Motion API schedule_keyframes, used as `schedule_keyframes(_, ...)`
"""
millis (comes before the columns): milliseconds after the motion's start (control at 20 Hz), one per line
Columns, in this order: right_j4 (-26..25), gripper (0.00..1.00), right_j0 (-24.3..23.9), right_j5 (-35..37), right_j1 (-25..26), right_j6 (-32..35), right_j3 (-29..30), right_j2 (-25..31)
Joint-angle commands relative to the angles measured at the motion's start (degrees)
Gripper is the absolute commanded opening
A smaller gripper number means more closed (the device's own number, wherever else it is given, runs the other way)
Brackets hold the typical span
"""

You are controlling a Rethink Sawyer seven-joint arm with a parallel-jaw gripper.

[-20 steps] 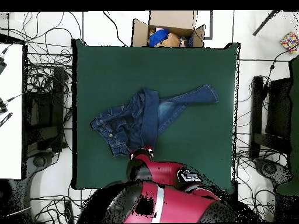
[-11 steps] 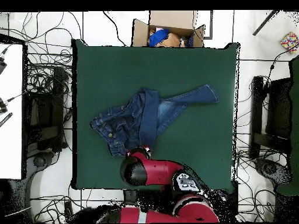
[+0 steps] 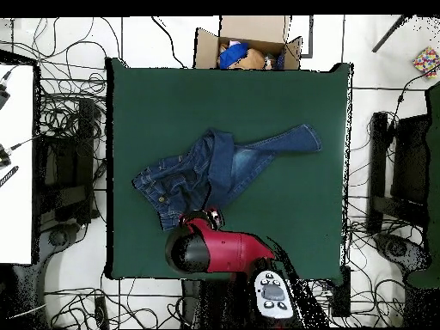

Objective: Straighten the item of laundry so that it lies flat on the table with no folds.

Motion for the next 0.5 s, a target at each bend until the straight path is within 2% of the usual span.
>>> schedule_keyframes(50,4.15,0.0,1.01,6.7,-3.18,12.33,-0.51,0.68)
schedule_keyframes(300,5.22,0.0,0.84,11.97,-4.97,10.54,-3.42,1.45)
schedule_keyframes(500,6.35,0.0,-1.41,20.05,-4.28,7.21,-10.66,4.07)
